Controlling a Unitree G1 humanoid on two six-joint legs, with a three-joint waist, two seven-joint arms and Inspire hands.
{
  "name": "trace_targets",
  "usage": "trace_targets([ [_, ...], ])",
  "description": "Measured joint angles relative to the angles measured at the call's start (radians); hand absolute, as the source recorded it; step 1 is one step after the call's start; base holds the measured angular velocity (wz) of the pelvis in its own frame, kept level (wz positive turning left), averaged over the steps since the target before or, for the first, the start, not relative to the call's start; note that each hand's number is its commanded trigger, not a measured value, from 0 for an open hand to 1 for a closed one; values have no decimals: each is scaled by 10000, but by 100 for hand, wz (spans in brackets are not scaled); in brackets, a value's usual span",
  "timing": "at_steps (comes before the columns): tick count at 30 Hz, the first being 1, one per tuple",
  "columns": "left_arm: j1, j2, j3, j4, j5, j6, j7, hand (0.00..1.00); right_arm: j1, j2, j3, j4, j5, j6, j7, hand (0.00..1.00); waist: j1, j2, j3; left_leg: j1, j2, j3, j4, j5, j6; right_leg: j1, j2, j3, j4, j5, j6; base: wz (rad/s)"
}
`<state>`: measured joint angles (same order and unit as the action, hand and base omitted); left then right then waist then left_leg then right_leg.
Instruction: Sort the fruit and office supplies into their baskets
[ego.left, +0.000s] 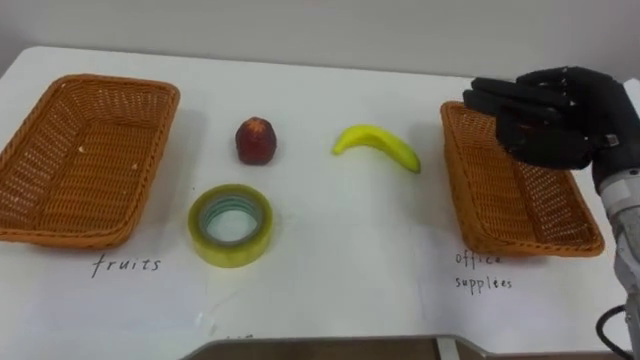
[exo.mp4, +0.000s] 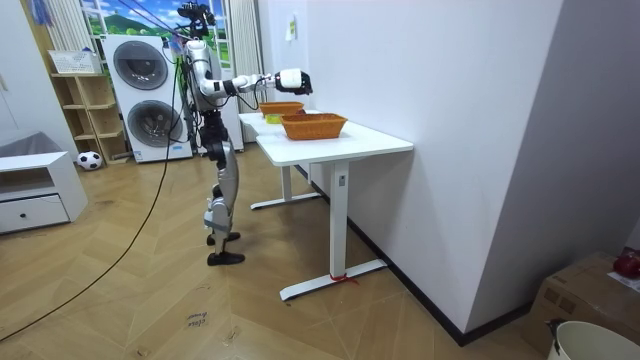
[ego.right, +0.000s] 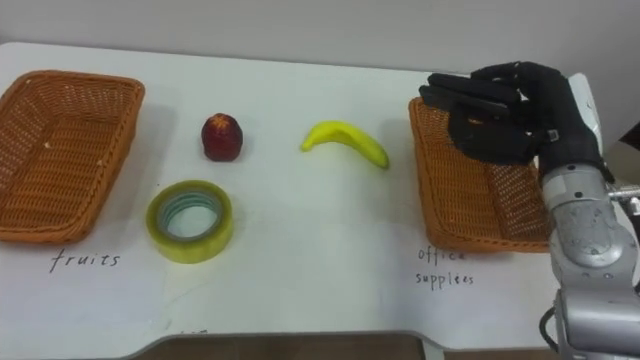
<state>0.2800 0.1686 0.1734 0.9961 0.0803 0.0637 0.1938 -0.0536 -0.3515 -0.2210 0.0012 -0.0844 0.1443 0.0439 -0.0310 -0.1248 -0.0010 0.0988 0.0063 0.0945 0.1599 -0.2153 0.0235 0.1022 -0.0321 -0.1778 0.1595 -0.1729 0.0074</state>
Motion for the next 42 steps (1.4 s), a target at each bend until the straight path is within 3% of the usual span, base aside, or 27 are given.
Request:
trace_targets([
  [19,-43,0,7,-550,12,-51,-3,0,44,0,-5,400,-46,-40,-426,100,-41,-23,-16,6,29,94,5,0,0,-80,19,98,105,0,0,-1],
  [27,-46,5,6,-533,7,-13,5,0,811,2,22,683,-82,-177,-658,100,112,75,33,11,14,96,1,0,0,-81,7,132,100,0,0,0],
  [28,-45,5,7,-532,7,-9,5,0,849,2,22,693,-82,-177,-664,90,111,92,41,11,17,98,0,0,0,-82,8,133,101,0,0,0],
  [29,-37,4,6,-527,8,-4,6,0,879,2,21,708,-82,-176,-667,71,109,121,41,8,18,105,-4,0,0,-97,11,133,103,0,0,-4],
  [30,11,4,19,-503,8,-2,6,0,906,2,19,708,-83,-176,-690,26,106,143,29,-3,21,106,-11,1,0,-118,15,133,109,0,0,-4],
  [31,18,4,28,-501,8,-2,7,0,920,2,19,708,-82,-176,-709,0,100,149,25,-5,23,107,-12,1,0,-121,18,133,111,0,0,0],
  [42,4,-3,100,-505,13,1,6,0,930,1,15,706,-76,-180,-958,0,109,119,-13,6,21,126,-2,1,0,-122,18,157,116,0,0,0],
])
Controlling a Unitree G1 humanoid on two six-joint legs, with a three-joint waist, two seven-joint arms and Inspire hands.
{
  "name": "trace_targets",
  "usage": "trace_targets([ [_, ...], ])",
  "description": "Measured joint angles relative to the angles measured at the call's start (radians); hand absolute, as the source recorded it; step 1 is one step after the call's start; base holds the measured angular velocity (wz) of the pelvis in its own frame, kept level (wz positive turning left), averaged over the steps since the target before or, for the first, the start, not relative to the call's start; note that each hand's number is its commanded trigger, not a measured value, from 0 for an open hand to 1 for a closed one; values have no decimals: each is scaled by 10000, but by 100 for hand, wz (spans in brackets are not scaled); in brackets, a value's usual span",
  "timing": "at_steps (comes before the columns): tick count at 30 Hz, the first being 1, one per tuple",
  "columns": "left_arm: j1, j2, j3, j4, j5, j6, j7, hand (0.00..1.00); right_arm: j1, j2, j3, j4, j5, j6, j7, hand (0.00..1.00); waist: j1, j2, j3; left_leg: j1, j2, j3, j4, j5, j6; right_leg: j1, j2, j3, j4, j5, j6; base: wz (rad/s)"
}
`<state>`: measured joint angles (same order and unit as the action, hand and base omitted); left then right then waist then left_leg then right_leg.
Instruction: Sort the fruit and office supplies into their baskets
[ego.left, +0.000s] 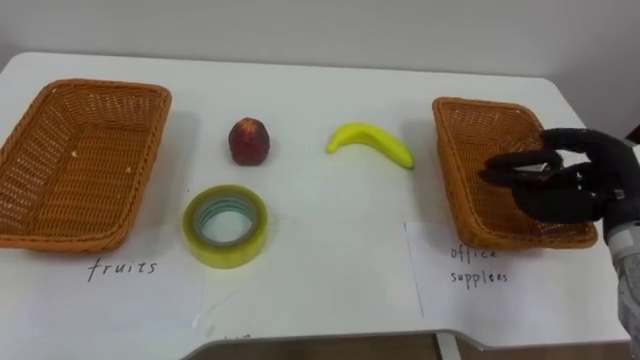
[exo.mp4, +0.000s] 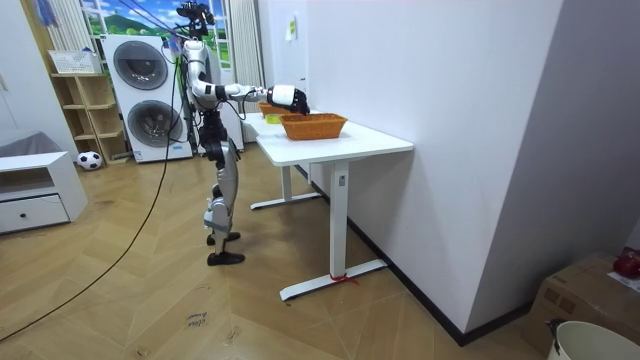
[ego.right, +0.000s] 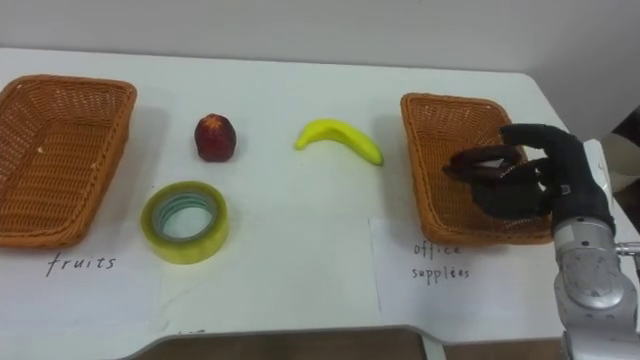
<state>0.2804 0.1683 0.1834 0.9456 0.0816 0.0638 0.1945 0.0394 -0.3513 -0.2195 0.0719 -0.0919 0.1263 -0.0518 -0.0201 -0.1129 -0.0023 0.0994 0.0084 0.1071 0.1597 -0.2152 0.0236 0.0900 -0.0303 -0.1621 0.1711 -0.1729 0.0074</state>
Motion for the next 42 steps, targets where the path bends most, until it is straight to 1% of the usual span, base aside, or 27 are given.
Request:
trace_targets([
  [8,1,0,0,0,-1,1,0,0,0,0,0,0,2,0,-28,0,-4,7,5,0,1,-2,-2,0,0,0,2,1,0,0,0,0],
  [12,2,0,6,-15,3,11,15,0,0,0,-1,1,-5,0,-50,0,-12,43,29,-4,4,-12,-17,0,0,-16,3,9,0,0,0,0],
  [37,-23,-1,-33,-16,3,11,280,0,-6,0,4,-80,87,0,-101,0,-4,59,30,-27,23,-9,-31,0,0,-40,-9,-17,11,0,0,0],
  [38,-41,-1,-33,-22,2,11,322,0,-14,0,6,-103,85,1,-96,0,34,55,25,-22,23,-9,-51,0,0,-42,-5,-13,12,0,0,0],
  [42,-57,5,12,16,3,11,331,0,-43,0,24,-562,96,0,259,0,103,57,20,1,7,-19,-70,1,1,-53,14,10,7,0,0,0],
])
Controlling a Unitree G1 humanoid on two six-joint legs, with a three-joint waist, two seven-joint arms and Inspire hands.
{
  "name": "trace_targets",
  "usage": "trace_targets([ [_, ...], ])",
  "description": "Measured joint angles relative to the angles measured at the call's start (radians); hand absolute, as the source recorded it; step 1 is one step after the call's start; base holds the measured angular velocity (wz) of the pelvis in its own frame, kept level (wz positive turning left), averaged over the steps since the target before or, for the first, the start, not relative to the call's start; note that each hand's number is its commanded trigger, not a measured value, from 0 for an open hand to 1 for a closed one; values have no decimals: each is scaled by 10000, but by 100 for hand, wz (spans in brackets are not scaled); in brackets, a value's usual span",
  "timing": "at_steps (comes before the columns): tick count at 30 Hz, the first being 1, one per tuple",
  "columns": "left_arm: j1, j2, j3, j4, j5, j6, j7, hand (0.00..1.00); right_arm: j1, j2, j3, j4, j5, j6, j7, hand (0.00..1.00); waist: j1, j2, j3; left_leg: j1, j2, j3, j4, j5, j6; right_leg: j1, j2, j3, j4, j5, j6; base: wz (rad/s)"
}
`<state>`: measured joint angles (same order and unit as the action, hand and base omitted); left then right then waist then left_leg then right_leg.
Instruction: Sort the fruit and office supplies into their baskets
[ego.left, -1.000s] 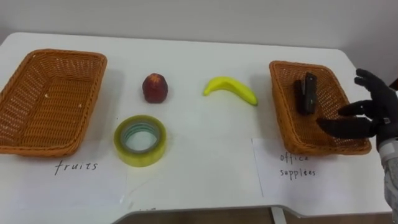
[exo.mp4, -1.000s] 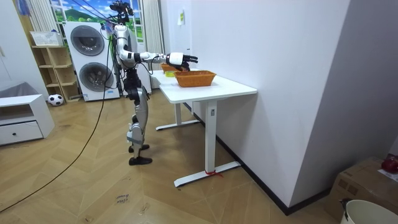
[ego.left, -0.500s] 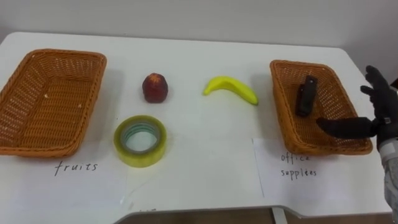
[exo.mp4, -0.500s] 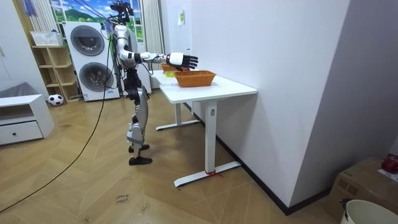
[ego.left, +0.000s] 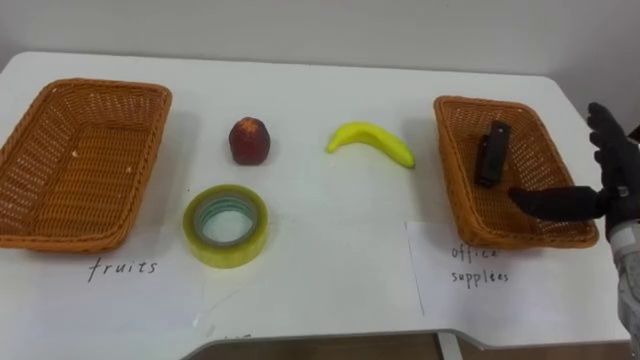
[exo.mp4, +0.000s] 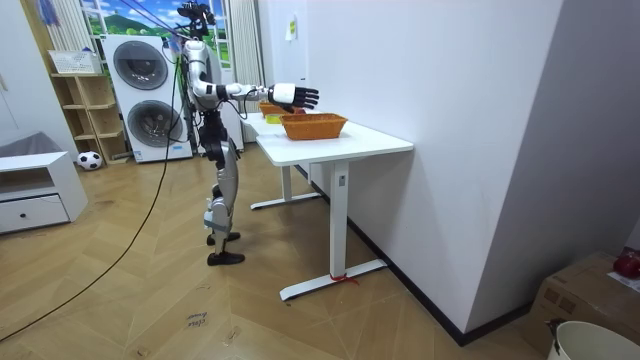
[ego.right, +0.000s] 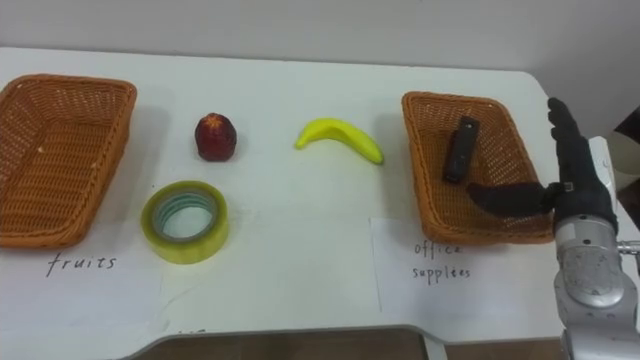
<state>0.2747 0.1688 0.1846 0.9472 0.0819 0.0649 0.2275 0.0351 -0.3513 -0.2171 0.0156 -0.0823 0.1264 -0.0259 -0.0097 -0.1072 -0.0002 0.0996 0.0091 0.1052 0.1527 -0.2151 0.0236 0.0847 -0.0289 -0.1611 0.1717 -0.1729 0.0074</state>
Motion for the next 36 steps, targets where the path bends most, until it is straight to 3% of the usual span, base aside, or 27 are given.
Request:
trace_targets([
  [7,-215,-16,-9,209,-8,-30,-2,0,-57,1,109,-291,875,0,841,0,379,-87,-2,96,-14,13,2,2,0,67,-9,100,-24,0,1,-1],
  [9,-99,-15,-8,263,-8,-7,-2,0,-89,4,203,-305,1121,8,1032,0,491,-111,61,142,-4,-11,1,1,0,158,-11,56,-31,-1,1,0],
  [13,34,-23,-60,264,-105,21,-12,0,-137,25,671,-539,1183,55,1386,0,518,-160,46,112,3,-113,-10,-2,0,156,-17,-69,-17,-1,1,6],
  [18,70,-33,-241,361,-19,3,-16,0,-135,89,1213,-1045,1209,53,1513,0,959,-145,19,-27,-39,-220,10,0,1,101,-19,-138,-12,0,0,5],
  [26,92,3,-492,680,8,129,-178,0,-662,152,1992,-2010,1521,-45,1533,0,1171,-80,-17,-183,-39,-271,137,3,-1,36,-36,-313,-43,0,0,5],
  [36,-282,-45,-731,522,4,334,-160,0,-1002,699,2959,-2002,1513,-10,2014,0,1542,-13,34,-309,-49,-416,136,3,-1,-12,-39,-378,-53,0,0,4],
])
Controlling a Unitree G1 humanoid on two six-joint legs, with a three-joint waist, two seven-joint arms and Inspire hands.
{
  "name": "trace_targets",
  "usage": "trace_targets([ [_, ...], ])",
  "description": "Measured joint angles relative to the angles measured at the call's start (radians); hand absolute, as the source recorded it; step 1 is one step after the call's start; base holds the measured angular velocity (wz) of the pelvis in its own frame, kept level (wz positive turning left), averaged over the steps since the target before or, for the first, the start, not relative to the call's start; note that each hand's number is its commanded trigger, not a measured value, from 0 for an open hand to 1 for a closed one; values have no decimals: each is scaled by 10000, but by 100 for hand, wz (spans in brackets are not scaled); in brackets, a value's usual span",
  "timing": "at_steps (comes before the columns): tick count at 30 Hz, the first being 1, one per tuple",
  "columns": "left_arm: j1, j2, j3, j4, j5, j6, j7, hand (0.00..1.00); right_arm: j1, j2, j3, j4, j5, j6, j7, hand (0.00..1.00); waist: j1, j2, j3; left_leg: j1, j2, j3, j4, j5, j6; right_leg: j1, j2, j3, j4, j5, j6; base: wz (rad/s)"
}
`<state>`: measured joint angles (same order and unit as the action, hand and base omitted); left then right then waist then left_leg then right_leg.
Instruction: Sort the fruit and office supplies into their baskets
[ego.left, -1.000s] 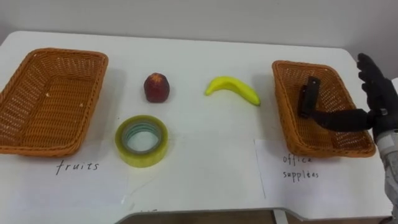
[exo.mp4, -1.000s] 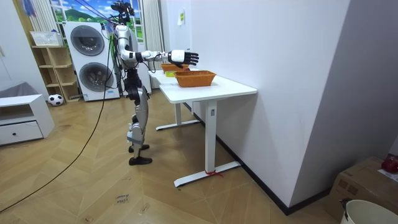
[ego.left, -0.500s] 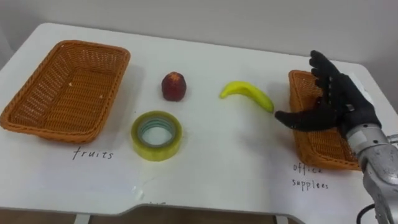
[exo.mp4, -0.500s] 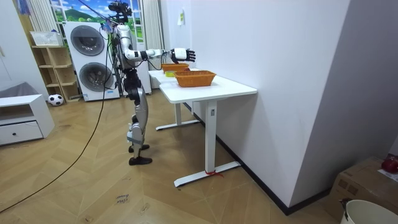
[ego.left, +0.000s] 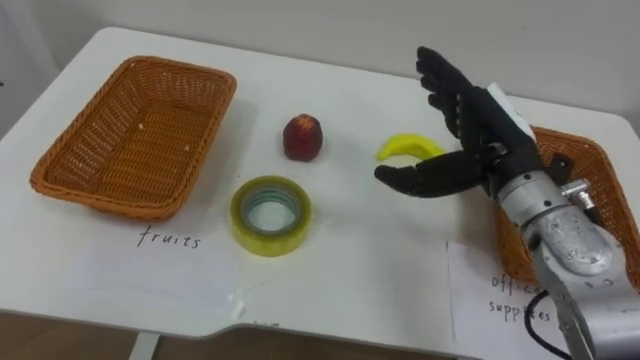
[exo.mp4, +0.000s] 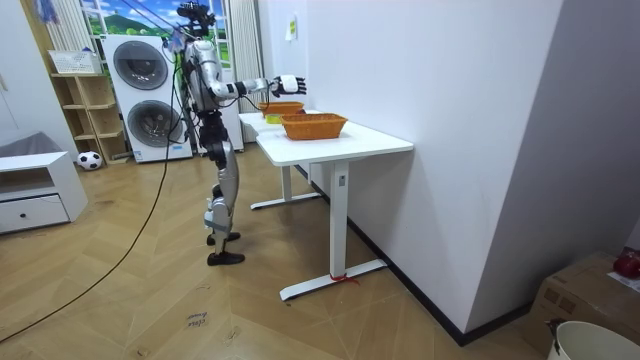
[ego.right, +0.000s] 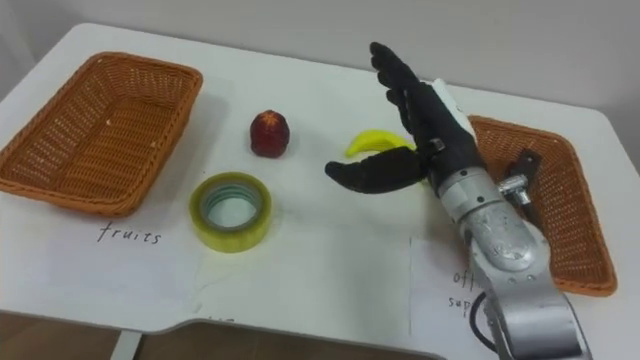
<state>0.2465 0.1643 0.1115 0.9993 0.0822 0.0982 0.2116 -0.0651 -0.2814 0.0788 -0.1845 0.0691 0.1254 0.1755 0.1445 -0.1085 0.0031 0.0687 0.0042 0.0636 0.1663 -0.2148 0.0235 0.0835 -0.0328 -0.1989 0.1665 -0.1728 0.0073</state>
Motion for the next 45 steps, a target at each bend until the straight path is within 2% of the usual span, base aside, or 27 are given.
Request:
trace_targets([
  [4,-86,6,-190,15,-12,125,31,0,-5,96,709,4,2,80,32,0,45,94,36,-6,-1,-95,14,2,-1,7,2,15,-9,0,0,2],
  [7,-136,13,-194,15,-18,121,31,0,-212,314,1074,343,79,76,6,0,138,157,79,-14,-2,-95,20,5,-2,8,-2,-2,-11,0,0,1],
  [12,51,44,-506,7,69,93,33,0,-724,469,1387,1197,443,65,-218,0,393,169,78,-105,-8,-267,50,5,-2,7,-16,-292,-6,0,0,10],
  [15,129,29,-587,2,304,117,31,0,-740,497,1519,1237,450,55,-320,0,542,185,75,-235,-11,-414,149,3,-5,4,-23,-506,-14,0,0,19],
  [21,236,3,-802,-208,434,191,32,0,-1078,682,2182,1406,370,12,-530,0,638,301,86,-416,-28,-538,252,5,-10,12,-43,-684,-167,0,0,9],
  [24,206,5,-822,-354,551,252,33,0,-1082,719,2277,1519,300,12,-550,0,643,329,87,-466,-55,-685,297,14,-21,36,-45,-795,-160,0,0,14],
  [31,165,-21,-1195,-385,749,303,39,0,-1209,804,2341,1830,119,1,-842,0,718,332,84,-513,-69,-728,313,17,-25,14,-51,-797,-159,0,0,1],
  [36,115,-40,-1350,-382,801,505,94,0,-2052,949,2356,2190,39,0,-1069,0,799,331,79,-592,-73,-734,314,22,-31,-55,-47,-804,-159,0,0,0],
  [45,109,-312,-1344,-374,809,515,147,0,-2275,940,2549,2254,-115,-14,-1345,0,839,275,60,-582,-170,-978,336,54,5,-11,-129,-823,-181,-2,3,7],
])
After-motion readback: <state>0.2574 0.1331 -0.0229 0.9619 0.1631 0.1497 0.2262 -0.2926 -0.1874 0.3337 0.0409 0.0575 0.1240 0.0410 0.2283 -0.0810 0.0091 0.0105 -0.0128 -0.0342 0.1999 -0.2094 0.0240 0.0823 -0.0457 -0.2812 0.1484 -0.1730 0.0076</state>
